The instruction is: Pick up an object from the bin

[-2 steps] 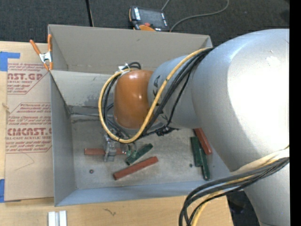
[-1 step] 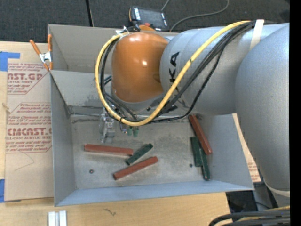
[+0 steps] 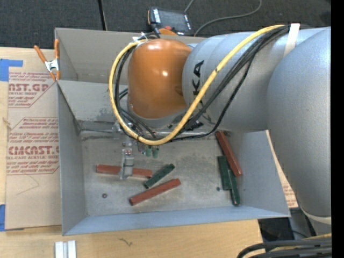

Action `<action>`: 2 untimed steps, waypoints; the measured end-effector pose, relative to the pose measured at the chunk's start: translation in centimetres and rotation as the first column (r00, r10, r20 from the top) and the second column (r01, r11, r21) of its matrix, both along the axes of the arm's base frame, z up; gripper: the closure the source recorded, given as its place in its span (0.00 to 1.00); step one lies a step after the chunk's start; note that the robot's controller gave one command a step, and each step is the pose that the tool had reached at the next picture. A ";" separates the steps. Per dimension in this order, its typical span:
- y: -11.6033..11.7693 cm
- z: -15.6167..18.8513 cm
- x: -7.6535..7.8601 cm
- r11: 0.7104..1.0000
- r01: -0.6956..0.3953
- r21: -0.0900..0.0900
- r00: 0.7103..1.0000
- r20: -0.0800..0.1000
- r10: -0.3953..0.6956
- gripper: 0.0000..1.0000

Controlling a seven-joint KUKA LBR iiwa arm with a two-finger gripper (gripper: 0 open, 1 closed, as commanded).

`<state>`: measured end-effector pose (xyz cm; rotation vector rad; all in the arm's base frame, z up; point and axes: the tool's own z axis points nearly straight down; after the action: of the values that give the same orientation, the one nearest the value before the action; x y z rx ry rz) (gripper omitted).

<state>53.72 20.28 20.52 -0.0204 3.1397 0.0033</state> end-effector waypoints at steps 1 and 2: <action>3.2 -13.0 2.5 0.976 -0.220 -0.002 0.976 -0.005 0.220 0.00; -0.3 -13.6 5.3 0.943 -0.333 -0.003 0.943 0.001 0.333 0.00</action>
Offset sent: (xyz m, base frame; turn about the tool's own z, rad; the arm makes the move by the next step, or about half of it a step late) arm 0.0258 0.0320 -0.1257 -0.2204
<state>59.04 20.02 6.95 -0.5498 3.0902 -0.0015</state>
